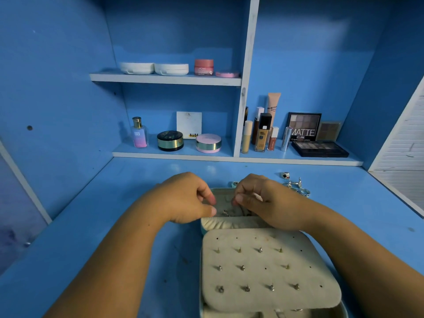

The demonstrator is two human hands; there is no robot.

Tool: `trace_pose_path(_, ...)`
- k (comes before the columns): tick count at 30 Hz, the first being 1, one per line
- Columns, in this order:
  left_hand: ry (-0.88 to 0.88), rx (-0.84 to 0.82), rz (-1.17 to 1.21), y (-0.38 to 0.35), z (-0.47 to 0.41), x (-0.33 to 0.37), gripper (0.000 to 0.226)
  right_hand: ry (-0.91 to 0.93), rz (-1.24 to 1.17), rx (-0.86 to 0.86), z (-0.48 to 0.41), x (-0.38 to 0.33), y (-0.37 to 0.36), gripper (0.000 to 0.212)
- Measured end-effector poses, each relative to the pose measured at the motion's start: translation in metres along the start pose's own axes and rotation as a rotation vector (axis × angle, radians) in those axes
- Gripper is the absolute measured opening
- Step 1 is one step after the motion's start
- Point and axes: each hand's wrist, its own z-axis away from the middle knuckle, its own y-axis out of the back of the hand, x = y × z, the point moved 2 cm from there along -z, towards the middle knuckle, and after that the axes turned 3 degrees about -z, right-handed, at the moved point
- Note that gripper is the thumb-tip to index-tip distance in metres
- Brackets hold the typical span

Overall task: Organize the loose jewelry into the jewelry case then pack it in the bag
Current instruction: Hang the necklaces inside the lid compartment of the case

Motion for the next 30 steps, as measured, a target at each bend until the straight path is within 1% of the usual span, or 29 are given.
trace_pose_path(2,-0.010,-0.039,-0.028,0.000,0.001,0.001,0.015,0.053,0.083,0.027,0.001,0.001,0.000,0.013)
trace_pose_path(5,-0.019,-0.077,-0.052,-0.001,0.002,0.003,0.024,0.067,0.072,0.056,0.001,-0.002,0.001,0.014)
trace_pose_path(8,-0.038,-0.100,-0.059,-0.002,0.002,0.004,0.024,0.032,-0.021,0.067,0.000,-0.005,0.002,0.016)
trace_pose_path(12,-0.058,-0.111,-0.043,-0.004,0.000,0.004,0.019,-0.030,-0.218,0.048,0.001,-0.003,-0.001,0.012)
trace_pose_path(13,-0.064,-0.115,-0.033,-0.004,0.000,0.004,0.018,-0.040,-0.235,0.057,0.001,-0.002,-0.002,0.010)
trace_pose_path(14,-0.068,-0.117,-0.024,-0.005,-0.001,0.004,0.017,-0.043,-0.215,0.074,0.000,0.000,-0.002,0.009)
trace_pose_path(16,-0.071,-0.116,0.002,-0.005,-0.002,0.002,0.015,-0.028,-0.059,0.116,-0.002,0.005,-0.004,0.006)
trace_pose_path(18,-0.073,-0.115,0.024,-0.005,-0.003,0.000,0.012,-0.026,0.077,0.147,-0.003,0.008,-0.005,0.010)
trace_pose_path(20,-0.077,-0.117,0.041,-0.005,-0.004,-0.001,0.010,-0.062,0.086,0.165,-0.003,0.007,-0.003,0.014)
trace_pose_path(22,-0.078,-0.121,0.051,-0.004,-0.004,-0.002,0.009,-0.067,0.070,0.139,-0.002,0.005,-0.002,0.015)
trace_pose_path(26,-0.086,-0.126,0.045,-0.005,-0.004,-0.002,0.006,-0.017,0.120,-0.034,0.001,-0.003,-0.009,0.020)
trace_pose_path(28,-0.087,-0.125,0.039,-0.005,-0.004,-0.001,0.006,-0.019,0.144,-0.075,0.002,-0.005,-0.010,0.018)
trace_pose_path(30,-0.090,-0.122,0.034,-0.004,-0.004,-0.001,0.006,-0.024,0.117,-0.090,0.002,-0.006,-0.009,0.014)
